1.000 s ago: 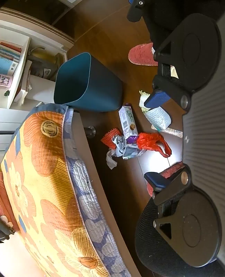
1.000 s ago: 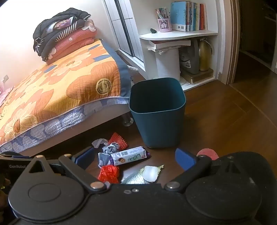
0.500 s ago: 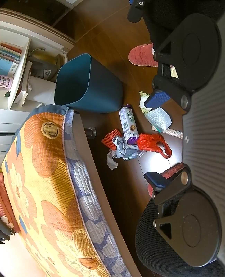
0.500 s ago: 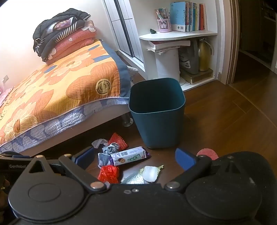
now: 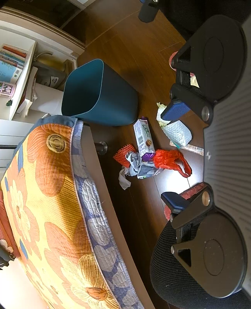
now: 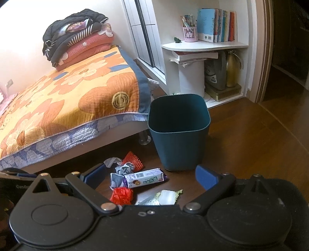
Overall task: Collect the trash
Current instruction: 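Approach the trash pile with both tools held open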
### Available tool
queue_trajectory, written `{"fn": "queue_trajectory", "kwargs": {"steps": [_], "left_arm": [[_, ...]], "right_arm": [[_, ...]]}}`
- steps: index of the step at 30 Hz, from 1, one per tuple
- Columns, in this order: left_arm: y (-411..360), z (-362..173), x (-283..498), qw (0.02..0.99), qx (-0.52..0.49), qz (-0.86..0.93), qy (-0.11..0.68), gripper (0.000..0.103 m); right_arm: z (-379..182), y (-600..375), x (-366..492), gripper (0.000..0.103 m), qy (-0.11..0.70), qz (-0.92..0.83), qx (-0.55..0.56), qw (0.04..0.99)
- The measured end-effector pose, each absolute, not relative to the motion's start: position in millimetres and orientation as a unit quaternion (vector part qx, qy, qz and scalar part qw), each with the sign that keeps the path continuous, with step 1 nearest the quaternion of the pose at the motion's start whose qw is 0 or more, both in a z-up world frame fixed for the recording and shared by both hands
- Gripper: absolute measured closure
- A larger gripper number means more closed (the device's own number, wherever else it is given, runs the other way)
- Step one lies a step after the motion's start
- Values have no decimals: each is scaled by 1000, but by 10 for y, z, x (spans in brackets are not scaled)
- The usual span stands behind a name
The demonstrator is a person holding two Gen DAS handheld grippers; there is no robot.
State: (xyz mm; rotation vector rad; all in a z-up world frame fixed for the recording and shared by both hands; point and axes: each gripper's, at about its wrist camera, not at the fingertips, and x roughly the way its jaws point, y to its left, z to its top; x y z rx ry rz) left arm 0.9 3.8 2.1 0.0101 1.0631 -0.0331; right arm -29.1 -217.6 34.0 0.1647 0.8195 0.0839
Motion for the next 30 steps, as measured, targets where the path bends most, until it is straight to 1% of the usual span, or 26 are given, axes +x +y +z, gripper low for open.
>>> {"fn": "queue_trajectory", "kwargs": {"steps": [19,27,30], "left_arm": [[49,66,-34,869,-2,-23,495,22],[-8,117,-103,879,10,-42,475,22],[-20,114,-116,879,10,-42,474,22]], "right_arm": [[301,-2205,-299,4,400,36,86,912],[318,-2024,-296,4,400,63,50,913],[276,-1940,-244,4,411,69,73,906]]}}
